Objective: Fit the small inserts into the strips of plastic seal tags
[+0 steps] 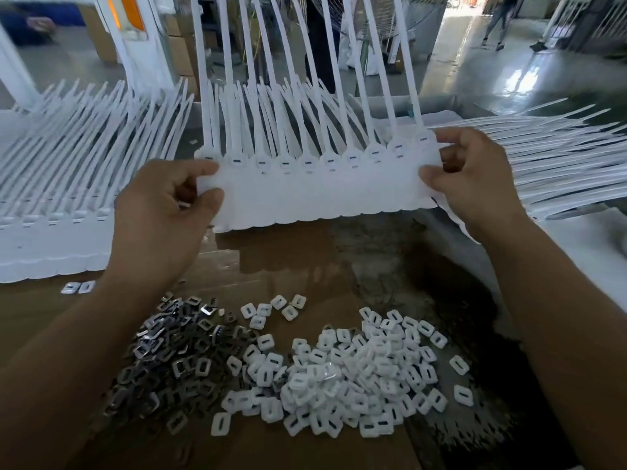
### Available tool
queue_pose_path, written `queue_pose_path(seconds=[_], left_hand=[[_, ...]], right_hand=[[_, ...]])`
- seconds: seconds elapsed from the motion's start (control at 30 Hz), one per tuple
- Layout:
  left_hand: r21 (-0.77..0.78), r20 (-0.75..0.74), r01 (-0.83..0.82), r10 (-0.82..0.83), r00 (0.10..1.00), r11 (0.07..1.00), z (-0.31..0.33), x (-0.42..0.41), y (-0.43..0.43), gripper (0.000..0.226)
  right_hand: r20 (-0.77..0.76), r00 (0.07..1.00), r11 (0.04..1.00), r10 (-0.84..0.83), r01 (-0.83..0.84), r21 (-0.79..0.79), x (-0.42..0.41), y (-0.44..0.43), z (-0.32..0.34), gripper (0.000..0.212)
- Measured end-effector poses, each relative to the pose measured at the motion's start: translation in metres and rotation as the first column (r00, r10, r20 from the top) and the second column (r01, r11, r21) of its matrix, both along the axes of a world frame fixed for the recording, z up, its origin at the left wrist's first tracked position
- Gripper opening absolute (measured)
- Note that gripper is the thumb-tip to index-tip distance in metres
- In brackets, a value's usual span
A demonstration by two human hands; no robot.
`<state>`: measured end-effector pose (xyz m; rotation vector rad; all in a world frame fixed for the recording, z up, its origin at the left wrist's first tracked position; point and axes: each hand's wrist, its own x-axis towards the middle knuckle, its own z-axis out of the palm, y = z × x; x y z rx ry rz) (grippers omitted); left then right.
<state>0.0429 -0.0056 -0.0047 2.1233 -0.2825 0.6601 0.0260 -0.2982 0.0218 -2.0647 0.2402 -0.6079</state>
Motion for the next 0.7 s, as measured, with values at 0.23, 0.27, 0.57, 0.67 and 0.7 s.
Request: queue_pose_path(seconds=[0.23, 0.27, 0.57, 0.67, 0.7], left_hand=[[-0.024, -0.183, -0.033, 0.028, 0.983, 0.999, -0.011, 0.025, -0.005, 0.028], [0.016, -0.205, -0.046, 0.049, 0.978, 0.999, -0.016, 0.027, -0.006, 0.029], [0.229, -0.188, -0.11, 0.155, 0.97, 0.967, -0.016, 0.021, 0.002, 0.029], [0.309, -0.167, -0.087, 0.144, 0.975, 0.947, -0.011, 0.009, 0.007, 0.023], [0.298, -0.186, -0.059, 0.119, 0.975, 0.953, -0.009, 0.002, 0.009, 0.02]], right_hand=[[-0.103, 0.99, 0.989, -0.1, 0.088, -0.118, 0.029, 0.004, -0.02, 0.041], [-0.126, 0.984, 0.982, -0.124, 0.104, -0.156, 0.031, 0.004, -0.024, 0.039], [-0.209, 0.962, 0.897, -0.173, 0.067, -0.436, 0.024, 0.012, -0.025, 0.025], [-0.205, 0.969, 0.852, -0.135, 0.007, -0.524, 0.007, 0.013, -0.02, 0.024], [-0.201, 0.974, 0.846, -0.106, -0.017, -0.532, -0.002, 0.014, -0.019, 0.024]])
